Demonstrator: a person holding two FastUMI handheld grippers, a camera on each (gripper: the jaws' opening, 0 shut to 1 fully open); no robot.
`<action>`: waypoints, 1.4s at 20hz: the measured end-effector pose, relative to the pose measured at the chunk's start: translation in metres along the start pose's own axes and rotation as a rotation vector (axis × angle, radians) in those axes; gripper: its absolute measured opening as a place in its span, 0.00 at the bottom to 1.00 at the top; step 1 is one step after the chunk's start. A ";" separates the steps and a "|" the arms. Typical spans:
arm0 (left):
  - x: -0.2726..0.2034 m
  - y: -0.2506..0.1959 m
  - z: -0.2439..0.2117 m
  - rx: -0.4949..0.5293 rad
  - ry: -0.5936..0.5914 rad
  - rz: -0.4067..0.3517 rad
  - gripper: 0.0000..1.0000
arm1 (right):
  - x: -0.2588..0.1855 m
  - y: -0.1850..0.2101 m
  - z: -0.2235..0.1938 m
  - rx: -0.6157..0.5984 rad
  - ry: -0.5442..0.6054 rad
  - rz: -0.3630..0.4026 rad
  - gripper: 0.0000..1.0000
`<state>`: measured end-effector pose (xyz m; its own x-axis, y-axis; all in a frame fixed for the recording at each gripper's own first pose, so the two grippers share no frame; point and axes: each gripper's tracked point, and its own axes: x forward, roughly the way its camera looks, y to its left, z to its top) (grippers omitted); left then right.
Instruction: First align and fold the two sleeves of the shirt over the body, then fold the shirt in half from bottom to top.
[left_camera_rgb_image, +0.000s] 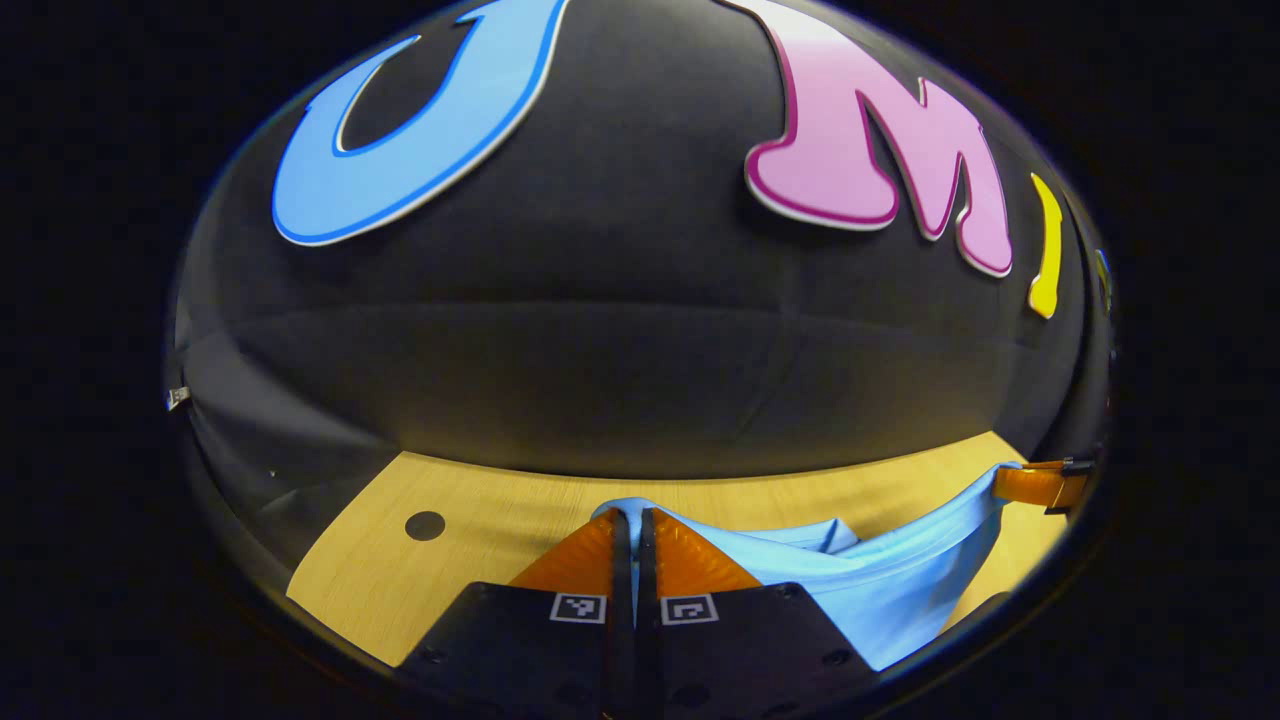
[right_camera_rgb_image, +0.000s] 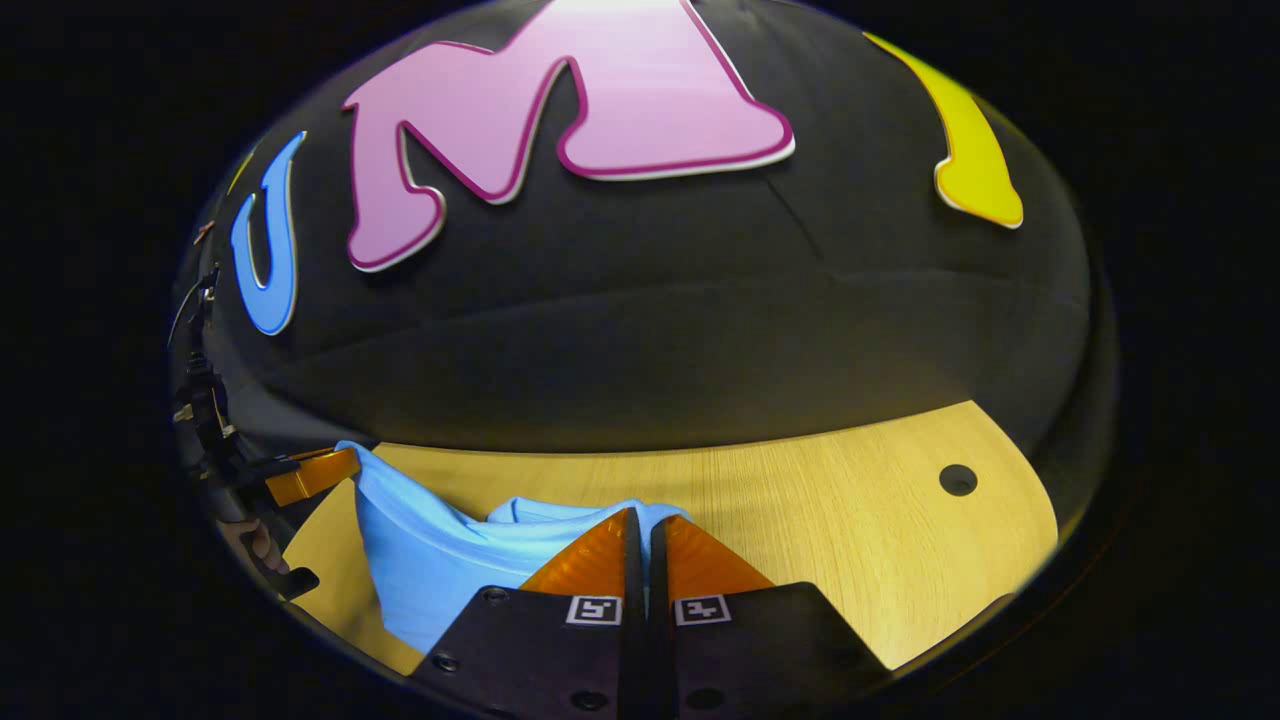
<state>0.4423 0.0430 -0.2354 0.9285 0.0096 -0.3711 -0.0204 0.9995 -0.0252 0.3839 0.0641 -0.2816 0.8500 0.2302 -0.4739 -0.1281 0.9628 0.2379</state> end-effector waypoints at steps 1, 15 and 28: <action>0.011 0.004 -0.009 0.011 0.018 0.012 0.05 | 0.012 -0.004 -0.007 0.003 0.014 -0.008 0.04; 0.076 0.018 -0.096 0.067 0.195 0.111 0.05 | 0.090 -0.036 -0.083 0.005 0.163 -0.074 0.05; 0.078 0.004 -0.120 0.011 0.261 0.034 0.26 | 0.092 -0.034 -0.092 0.037 0.194 -0.083 0.23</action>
<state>0.4706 0.0441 -0.3758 0.8005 0.0361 -0.5983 -0.0442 0.9990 0.0013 0.4194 0.0653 -0.4119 0.7420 0.1765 -0.6467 -0.0399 0.9746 0.2203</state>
